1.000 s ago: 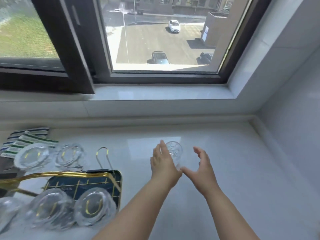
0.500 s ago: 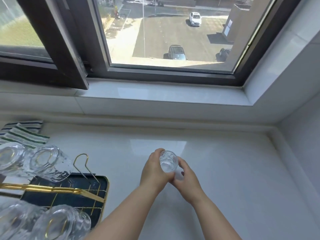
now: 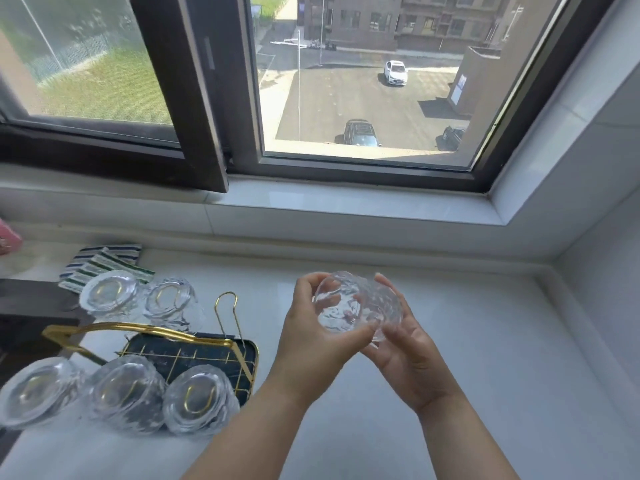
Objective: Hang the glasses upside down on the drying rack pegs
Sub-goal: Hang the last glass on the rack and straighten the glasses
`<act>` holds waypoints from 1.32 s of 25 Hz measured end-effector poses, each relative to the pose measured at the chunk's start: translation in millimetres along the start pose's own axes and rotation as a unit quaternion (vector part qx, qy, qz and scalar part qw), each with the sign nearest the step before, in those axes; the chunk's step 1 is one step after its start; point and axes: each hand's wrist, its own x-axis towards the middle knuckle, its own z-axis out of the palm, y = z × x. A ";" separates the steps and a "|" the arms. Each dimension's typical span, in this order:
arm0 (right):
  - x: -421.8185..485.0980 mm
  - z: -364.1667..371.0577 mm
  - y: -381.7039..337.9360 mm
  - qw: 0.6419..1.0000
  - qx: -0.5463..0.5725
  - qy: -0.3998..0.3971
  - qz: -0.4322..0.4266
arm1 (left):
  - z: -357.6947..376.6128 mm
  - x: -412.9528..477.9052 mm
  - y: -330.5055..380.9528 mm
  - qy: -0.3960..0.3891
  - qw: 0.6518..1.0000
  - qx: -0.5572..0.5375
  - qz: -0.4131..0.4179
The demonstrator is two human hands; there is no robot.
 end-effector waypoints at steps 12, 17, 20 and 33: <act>74.1 159.0 -7.6 0.800 -0.588 0.068 -0.101 | -172.6 -9.3 23.0 0.075 0.941 0.330 0.024; 112.4 154.1 38.3 0.706 -0.706 0.038 -0.030 | -194.3 5.2 8.7 0.034 0.937 0.349 0.004; 123.5 139.7 58.2 0.693 -0.720 0.040 0.006 | -188.1 16.8 0.5 -0.010 0.928 0.373 -0.010; 135.1 119.4 86.2 0.679 -0.733 0.003 0.041 | -217.5 -1.8 -5.3 0.008 0.922 0.387 0.026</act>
